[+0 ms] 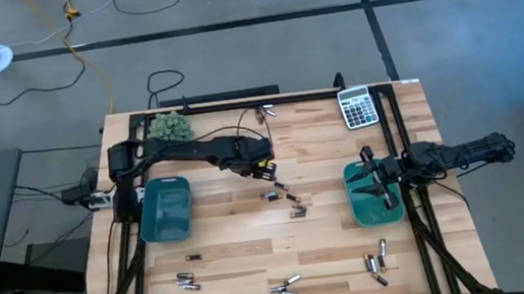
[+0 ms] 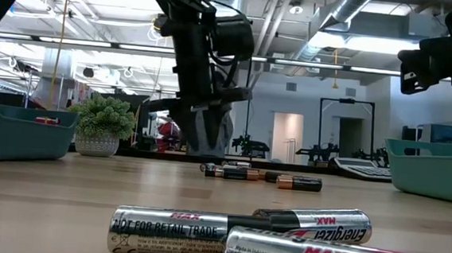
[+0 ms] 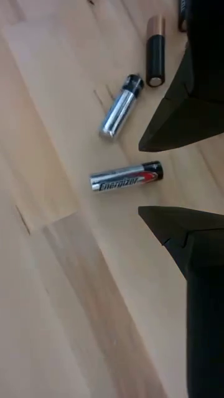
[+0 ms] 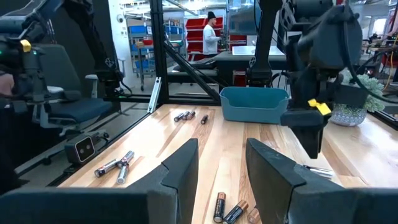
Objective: Sort batteries
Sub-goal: Put the silver battery into the blue bin
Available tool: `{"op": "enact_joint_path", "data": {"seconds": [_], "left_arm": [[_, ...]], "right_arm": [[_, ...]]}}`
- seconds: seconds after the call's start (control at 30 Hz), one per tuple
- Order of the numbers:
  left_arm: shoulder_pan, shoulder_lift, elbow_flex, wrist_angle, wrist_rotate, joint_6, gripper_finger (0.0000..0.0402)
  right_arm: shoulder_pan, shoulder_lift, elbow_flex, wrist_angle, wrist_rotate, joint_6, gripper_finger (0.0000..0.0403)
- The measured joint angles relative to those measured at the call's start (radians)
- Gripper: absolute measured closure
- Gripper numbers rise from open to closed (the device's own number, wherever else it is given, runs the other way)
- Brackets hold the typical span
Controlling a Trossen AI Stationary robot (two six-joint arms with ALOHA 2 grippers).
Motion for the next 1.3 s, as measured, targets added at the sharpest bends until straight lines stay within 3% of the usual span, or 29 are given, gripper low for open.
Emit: {"op": "enact_joint_path", "data": {"seconds": [1.07, 1.3], "left_arm": [[0.017, 0.002, -0.052, 0.125, -0.026, 0.0, 0.0255], [0.016, 0.098, -0.038, 0.136, 0.019, -0.008, 0.0255]], "right_arm": [[0.0, 0.0, 0.0, 0.0, 0.0, 0.0, 0.0251], [0.0, 0.0, 0.0, 0.0, 0.0, 0.0, 0.0251]]}}
